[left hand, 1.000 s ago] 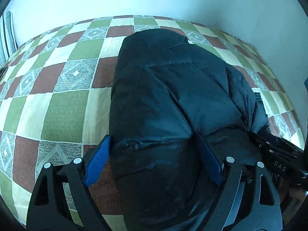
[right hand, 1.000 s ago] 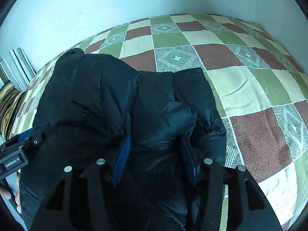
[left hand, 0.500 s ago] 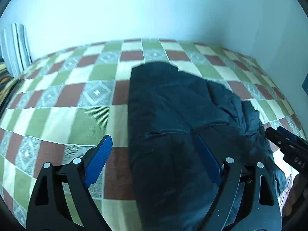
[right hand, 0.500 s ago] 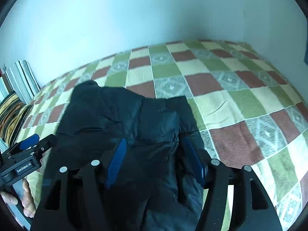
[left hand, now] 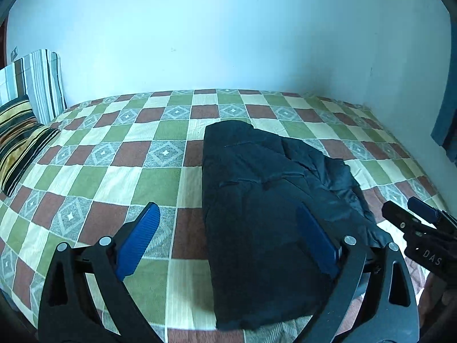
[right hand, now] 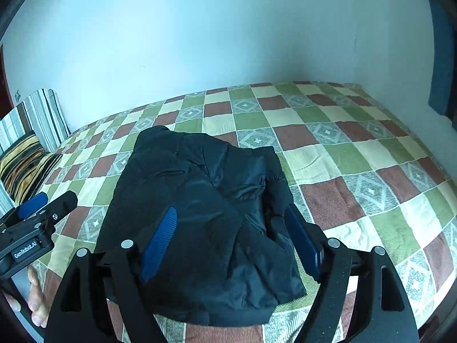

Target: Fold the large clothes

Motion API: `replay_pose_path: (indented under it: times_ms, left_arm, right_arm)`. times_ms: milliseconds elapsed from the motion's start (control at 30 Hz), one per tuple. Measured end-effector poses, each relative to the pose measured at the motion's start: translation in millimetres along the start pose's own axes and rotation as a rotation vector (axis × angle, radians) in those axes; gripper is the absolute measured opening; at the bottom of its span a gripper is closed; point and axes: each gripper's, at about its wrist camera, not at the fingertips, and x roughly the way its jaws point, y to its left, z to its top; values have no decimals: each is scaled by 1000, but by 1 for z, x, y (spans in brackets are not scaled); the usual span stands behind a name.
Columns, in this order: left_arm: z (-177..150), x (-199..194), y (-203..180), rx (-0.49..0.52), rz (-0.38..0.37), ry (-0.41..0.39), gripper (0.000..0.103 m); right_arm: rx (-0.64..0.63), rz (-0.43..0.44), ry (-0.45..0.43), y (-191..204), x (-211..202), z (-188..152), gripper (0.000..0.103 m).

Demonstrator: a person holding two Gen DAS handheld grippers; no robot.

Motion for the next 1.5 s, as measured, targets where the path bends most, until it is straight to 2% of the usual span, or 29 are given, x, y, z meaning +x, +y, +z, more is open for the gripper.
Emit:
replay_pose_path:
  times_ms: [600,1500]
  left_arm:
    - [-12,-40,-3,1,6,-44,97]
    - [-15,-60,-1,-7,30,-79,101]
  right_arm:
    - [-19,-3,-37,7,-32,-13,78]
    - [-41,-8,-56,15,-46,-17,78]
